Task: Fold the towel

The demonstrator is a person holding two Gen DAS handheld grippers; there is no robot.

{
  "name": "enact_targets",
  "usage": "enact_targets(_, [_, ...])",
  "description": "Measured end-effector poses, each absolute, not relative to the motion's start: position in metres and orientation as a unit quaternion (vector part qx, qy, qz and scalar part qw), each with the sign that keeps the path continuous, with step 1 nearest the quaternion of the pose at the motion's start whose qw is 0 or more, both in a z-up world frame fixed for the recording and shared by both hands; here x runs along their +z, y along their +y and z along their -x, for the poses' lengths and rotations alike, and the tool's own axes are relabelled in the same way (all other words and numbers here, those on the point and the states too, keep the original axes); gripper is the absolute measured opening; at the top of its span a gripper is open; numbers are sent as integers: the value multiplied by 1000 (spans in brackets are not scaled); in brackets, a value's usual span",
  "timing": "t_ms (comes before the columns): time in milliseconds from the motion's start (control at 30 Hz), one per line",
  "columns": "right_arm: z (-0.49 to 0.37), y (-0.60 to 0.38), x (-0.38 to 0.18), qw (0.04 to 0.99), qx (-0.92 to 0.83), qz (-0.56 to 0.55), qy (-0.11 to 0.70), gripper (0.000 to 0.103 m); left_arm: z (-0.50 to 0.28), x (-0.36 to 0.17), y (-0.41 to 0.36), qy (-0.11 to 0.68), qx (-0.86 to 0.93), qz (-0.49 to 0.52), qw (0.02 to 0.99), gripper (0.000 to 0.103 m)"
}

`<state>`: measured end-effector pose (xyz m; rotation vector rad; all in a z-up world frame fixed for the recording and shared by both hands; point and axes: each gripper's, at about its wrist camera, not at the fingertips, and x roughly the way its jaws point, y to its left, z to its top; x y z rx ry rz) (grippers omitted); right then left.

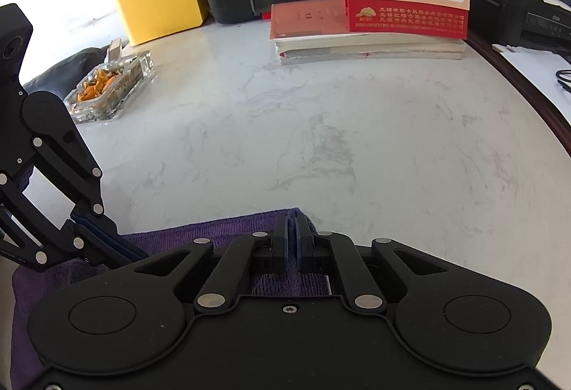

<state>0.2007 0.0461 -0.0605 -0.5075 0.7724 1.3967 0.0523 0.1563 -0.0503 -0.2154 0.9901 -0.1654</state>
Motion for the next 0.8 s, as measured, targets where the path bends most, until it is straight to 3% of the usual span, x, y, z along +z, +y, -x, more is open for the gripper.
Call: enact_targets(800, [-200,47,-59,668,618,231,345,4,-49,-46,182,456,-19,134,880,3])
